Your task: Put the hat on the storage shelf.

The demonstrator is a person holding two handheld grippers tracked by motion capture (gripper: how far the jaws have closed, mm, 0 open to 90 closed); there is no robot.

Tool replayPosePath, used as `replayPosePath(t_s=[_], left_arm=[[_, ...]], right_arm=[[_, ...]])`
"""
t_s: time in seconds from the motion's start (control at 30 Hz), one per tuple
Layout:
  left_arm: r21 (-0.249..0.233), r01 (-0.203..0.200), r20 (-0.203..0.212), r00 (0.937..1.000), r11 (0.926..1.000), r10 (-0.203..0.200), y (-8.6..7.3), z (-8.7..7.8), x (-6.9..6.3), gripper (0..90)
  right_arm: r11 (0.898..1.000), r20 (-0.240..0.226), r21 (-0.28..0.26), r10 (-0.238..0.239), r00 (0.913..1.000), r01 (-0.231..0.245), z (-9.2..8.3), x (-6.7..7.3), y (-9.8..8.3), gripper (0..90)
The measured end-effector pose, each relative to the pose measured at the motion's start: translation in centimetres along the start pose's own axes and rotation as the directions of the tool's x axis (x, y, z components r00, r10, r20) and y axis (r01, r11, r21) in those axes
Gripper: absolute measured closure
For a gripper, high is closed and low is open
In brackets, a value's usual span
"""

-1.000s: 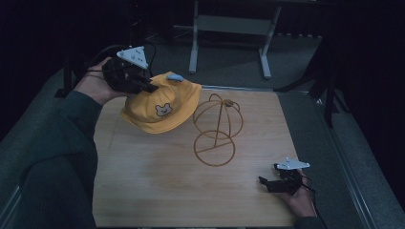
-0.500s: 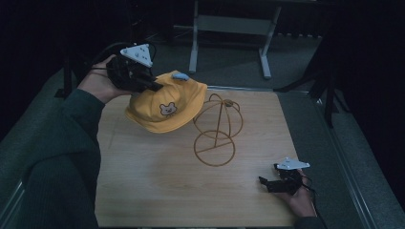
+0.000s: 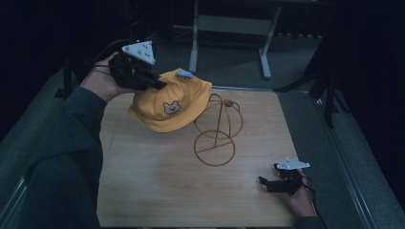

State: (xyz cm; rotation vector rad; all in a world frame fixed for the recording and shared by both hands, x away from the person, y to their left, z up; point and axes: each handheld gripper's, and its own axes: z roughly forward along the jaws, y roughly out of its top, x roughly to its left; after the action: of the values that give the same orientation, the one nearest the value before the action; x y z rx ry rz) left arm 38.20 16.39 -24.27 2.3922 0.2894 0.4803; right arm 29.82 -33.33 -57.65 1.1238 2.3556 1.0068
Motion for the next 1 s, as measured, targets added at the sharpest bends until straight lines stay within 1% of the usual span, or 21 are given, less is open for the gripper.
replayPosePath(t_s=[0.23,0.5,0.73,0.77,0.8,1.0], left_arm=[[-0.023,0.002,0.012,0.9999,0.9997,-0.002,0.3,0.0,0.0,82.0],[-0.034,-0.014,0.013,0.9998,0.9993,0.015,0.9,-0.3,-0.2,82.0],[-0.057,-0.021,0.018,0.9996,0.9982,0.022,1.5,-0.2,-0.2,81.9],[-0.074,-0.020,0.020,0.9996,0.9971,0.021,1.7,-0.2,-0.2,81.9],[-0.077,-0.021,0.021,0.9995,0.9968,0.023,1.8,-0.1,-0.2,82.0],[-0.081,-0.029,0.028,0.9991,0.9963,0.031,2.4,0.4,-0.4,81.9]], right_arm=[[1.000,0.000,0.000,0.000,1.0000,0.000,0.0,0.0,0.0,11.8],[1.000,0.000,0.000,0.000,1.0000,0.000,0.0,0.0,0.0,11.8],[1.000,0.000,0.000,0.000,1.0000,0.000,0.0,0.0,0.0,11.8],[1.000,0.000,0.000,0.000,1.0000,0.000,0.0,0.0,0.0,11.8],[1.000,0.000,0.000,0.000,1.0000,0.000,0.0,0.0,0.0,11.8],[1.000,0.000,0.000,0.000,1.0000,0.000,0.0,0.0,0.0,11.8]])
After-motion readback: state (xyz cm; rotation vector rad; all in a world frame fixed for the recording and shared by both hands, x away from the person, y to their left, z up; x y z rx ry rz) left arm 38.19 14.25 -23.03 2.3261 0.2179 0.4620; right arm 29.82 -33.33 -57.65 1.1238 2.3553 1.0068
